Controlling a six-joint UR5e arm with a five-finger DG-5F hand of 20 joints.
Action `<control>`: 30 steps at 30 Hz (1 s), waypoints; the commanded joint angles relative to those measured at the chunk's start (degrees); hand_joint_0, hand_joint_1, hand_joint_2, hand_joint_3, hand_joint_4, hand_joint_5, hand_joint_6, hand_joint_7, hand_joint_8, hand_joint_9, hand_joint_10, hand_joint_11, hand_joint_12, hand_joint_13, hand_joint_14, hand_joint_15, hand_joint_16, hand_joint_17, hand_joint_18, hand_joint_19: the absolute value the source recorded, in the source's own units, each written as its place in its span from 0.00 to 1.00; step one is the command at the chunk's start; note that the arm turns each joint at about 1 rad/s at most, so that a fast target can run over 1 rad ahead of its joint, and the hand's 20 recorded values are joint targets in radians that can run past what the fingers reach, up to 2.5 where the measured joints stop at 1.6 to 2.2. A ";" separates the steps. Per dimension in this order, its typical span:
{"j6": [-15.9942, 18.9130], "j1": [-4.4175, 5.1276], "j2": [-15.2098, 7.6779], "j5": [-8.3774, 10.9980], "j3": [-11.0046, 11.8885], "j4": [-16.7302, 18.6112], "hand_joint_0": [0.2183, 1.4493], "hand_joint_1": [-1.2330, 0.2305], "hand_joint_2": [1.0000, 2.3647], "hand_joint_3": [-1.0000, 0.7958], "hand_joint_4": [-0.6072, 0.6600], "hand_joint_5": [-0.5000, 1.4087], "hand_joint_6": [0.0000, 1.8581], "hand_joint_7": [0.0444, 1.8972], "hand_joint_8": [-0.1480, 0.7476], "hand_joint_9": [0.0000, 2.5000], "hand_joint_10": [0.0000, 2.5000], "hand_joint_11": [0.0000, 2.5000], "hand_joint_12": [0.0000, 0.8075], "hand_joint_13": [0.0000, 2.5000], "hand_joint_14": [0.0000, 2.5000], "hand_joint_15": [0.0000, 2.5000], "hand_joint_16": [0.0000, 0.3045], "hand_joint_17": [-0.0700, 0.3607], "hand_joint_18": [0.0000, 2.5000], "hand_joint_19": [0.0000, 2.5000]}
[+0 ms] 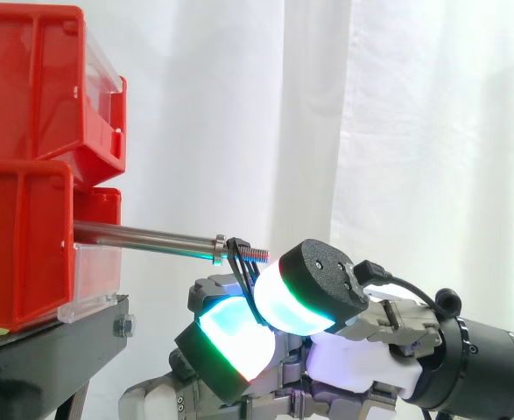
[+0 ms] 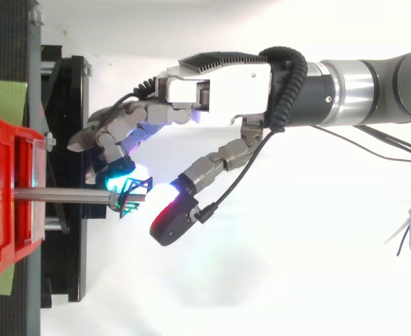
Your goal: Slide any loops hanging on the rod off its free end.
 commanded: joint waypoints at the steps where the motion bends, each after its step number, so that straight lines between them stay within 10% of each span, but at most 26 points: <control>1: 0.00 0.03 -0.03 0.00 0.06 -0.24 0.30 0.36 0.02 0.44 0.58 0.16 0.43 0.68 0.47 0.28 0.00 0.06 0.35 0.19 0.00 0.00 0.11 0.34 0.13 0.00; 12: 0.26 -0.15 0.06 -1.67 1.11 -1.20 0.29 0.37 0.02 0.52 0.52 0.16 0.45 0.70 0.46 0.28 0.00 0.06 0.35 0.19 0.00 0.00 0.11 0.34 0.14 0.00; 30: -4.66 -0.50 6.30 -2.55 -0.56 -16.76 0.29 0.37 0.02 0.52 0.49 0.16 0.45 0.71 0.46 0.28 0.00 0.06 0.35 0.18 0.00 0.00 0.11 0.34 0.13 0.00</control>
